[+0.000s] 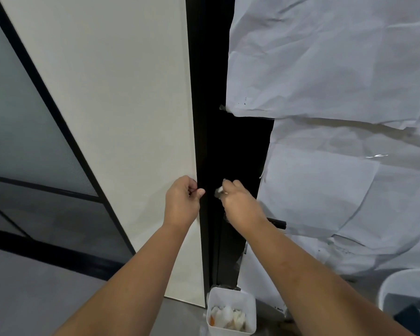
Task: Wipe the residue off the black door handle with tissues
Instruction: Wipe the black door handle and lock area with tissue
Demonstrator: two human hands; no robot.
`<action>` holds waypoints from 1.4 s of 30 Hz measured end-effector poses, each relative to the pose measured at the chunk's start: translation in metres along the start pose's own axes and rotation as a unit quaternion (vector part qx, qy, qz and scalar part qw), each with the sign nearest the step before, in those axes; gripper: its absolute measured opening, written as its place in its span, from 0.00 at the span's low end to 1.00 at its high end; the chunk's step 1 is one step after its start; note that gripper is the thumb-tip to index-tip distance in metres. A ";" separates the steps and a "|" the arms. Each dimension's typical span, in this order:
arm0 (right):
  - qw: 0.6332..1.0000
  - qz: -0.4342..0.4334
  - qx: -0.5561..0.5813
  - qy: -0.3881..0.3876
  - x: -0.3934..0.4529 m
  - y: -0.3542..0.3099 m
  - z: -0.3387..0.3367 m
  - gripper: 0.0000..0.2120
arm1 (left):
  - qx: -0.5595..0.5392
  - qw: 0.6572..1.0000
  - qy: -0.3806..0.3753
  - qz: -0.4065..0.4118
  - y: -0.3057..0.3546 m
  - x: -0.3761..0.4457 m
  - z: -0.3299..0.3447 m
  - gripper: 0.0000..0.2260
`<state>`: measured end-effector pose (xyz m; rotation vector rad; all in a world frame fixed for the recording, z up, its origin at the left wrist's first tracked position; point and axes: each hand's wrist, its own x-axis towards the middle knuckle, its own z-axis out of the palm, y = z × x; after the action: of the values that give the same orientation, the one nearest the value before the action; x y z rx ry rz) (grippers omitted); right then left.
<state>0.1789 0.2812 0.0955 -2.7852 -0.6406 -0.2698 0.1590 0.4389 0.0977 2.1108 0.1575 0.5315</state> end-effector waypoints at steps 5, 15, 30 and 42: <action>0.997 -0.025 -0.054 0.042 -0.012 0.005 -0.008 0.19 | 0.005 1.000 -0.002 0.020 -0.003 -0.002 0.000 0.08; 0.999 -0.006 -0.033 0.035 -0.006 -0.007 0.001 0.17 | 0.057 0.998 0.016 0.018 0.002 -0.002 0.006 0.14; 0.997 0.054 0.020 0.049 -0.017 -0.006 -0.007 0.17 | 0.089 0.995 0.024 0.028 0.002 -0.002 0.009 0.15; 0.971 0.174 0.147 0.078 -0.034 0.030 -0.015 0.15 | 0.085 0.996 0.022 0.010 0.005 -0.005 0.008 0.15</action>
<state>0.1604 0.2370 0.0948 -2.4997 -0.1337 -0.2897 0.1579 0.4283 0.0960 2.2683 0.2123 0.5956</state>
